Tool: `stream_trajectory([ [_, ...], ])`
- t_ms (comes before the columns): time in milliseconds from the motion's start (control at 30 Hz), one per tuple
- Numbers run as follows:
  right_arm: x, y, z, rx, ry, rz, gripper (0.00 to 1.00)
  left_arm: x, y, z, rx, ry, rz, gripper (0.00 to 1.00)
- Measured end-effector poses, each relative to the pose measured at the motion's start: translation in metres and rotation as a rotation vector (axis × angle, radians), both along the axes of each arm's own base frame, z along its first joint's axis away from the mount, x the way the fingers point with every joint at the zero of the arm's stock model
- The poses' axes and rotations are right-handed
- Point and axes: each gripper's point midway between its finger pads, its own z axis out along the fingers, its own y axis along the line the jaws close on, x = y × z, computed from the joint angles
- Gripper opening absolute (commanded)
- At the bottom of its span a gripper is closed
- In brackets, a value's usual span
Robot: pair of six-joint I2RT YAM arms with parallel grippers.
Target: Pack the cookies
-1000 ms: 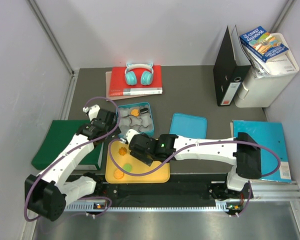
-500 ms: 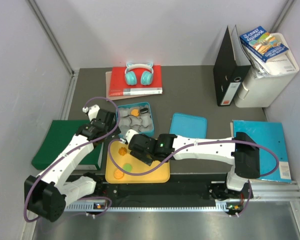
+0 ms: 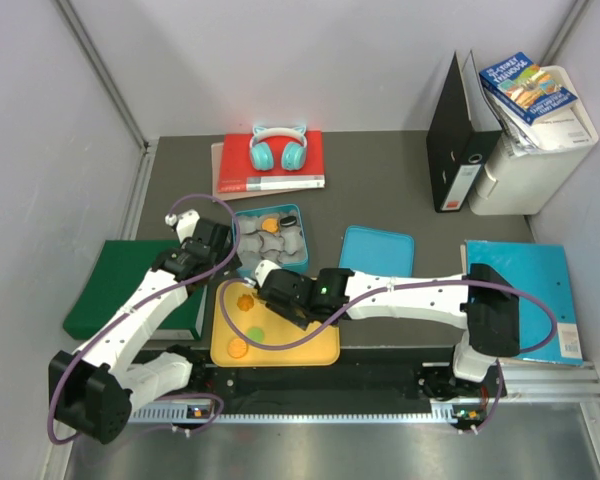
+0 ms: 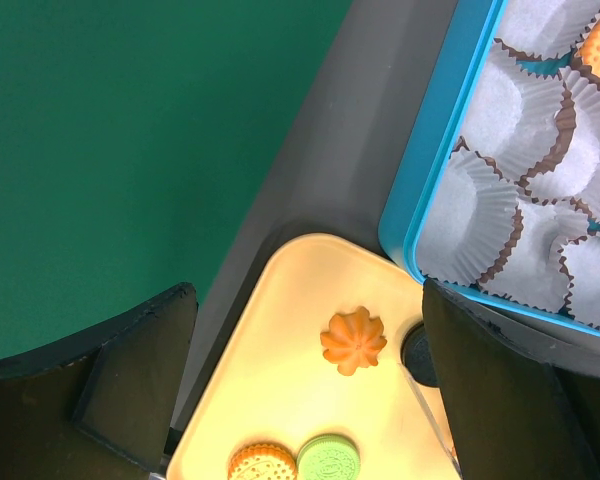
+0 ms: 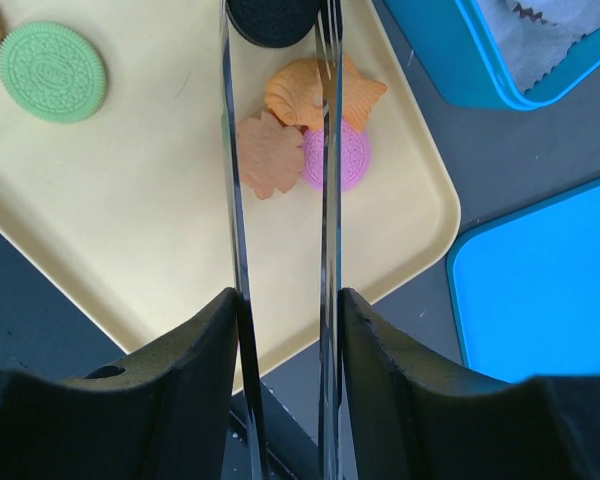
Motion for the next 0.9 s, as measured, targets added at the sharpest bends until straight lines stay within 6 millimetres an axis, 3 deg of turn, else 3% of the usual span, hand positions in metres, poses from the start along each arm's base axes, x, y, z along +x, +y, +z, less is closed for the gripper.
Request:
stream_trajectory([
  [300,-0.001,-0.002,-0.001,-0.007,0.002,-0.003,0.4,0.0,0.0,0.0,0.0,0.0,0.0,0.98],
  [500,0.0,-0.012,0.008,-0.018,-0.009,-0.01,0.4,0.0,0.0,0.0,0.001,0.0,0.0,0.98],
  [900,0.008,-0.027,0.087,0.092,-0.106,-0.045,0.4,0.0,0.001,0.0,0.002,0.0,0.004,0.98],
])
